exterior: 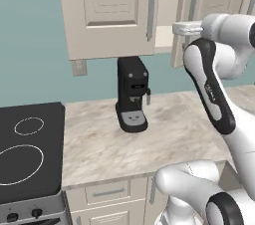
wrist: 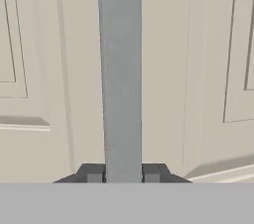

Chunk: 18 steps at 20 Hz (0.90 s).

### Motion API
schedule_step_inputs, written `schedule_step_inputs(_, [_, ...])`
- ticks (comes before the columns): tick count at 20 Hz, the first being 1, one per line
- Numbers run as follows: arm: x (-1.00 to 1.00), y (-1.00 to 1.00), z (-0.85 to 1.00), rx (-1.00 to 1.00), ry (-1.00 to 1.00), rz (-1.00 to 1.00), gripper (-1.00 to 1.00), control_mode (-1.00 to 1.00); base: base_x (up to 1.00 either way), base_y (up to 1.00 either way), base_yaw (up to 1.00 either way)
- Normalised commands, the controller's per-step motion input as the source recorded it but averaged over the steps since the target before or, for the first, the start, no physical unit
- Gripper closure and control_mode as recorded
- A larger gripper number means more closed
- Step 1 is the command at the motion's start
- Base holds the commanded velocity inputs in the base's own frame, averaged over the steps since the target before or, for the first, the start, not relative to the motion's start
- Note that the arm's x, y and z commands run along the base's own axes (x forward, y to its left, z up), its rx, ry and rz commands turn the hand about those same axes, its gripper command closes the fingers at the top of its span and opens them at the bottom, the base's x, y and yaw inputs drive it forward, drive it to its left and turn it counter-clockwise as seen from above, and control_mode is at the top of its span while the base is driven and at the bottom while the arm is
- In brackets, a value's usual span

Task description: Open the cabinet, retrieve the rolling pin, and place it next to the meat on the cutting board to prepare for tenderizing.

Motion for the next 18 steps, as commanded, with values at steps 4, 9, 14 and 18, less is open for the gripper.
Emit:
schedule_step_inputs(4, [-0.74,-0.61,0.00,0.00,0.01,0.05,1.00,-1.00,0.00,0.00,0.00])
schedule_step_inputs(9, [-0.66,-0.71,-0.01,0.00,0.00,0.08,1.00,-1.00,0.00,0.00,0.00])
schedule_step_inputs(14, [-0.18,-0.30,-0.07,0.00,0.04,0.01,-1.00,-1.00,0.00,0.00,0.00])
schedule_step_inputs(18, [-0.03,0.00,-0.07,-0.02,0.03,0.00,-1.00,-1.00,0.00,0.00,0.00])
